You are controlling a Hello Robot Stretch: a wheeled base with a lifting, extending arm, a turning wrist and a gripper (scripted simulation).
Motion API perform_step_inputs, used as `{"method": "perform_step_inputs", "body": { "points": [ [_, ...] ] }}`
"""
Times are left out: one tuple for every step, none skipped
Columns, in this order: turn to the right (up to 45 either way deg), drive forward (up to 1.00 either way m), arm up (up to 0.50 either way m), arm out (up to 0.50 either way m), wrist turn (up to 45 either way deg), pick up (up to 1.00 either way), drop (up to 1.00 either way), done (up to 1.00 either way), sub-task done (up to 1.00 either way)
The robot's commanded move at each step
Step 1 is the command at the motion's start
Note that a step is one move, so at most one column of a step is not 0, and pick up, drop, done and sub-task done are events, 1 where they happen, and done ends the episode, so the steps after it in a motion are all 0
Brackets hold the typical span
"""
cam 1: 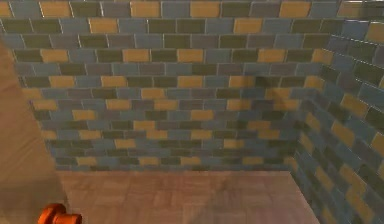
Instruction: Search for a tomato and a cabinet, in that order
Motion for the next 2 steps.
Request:
{"method": "perform_step_inputs", "body": {
  "points": [
    [0.0, 0.60, 0.00, 0.00, 0.0, 0.00, 0.00, 0.00, 0.00],
    [-42.0, 0.00, 0.00, 0.00, 0.0, 0.00, 0.00, 0.00, 0.00]
  ]
}}
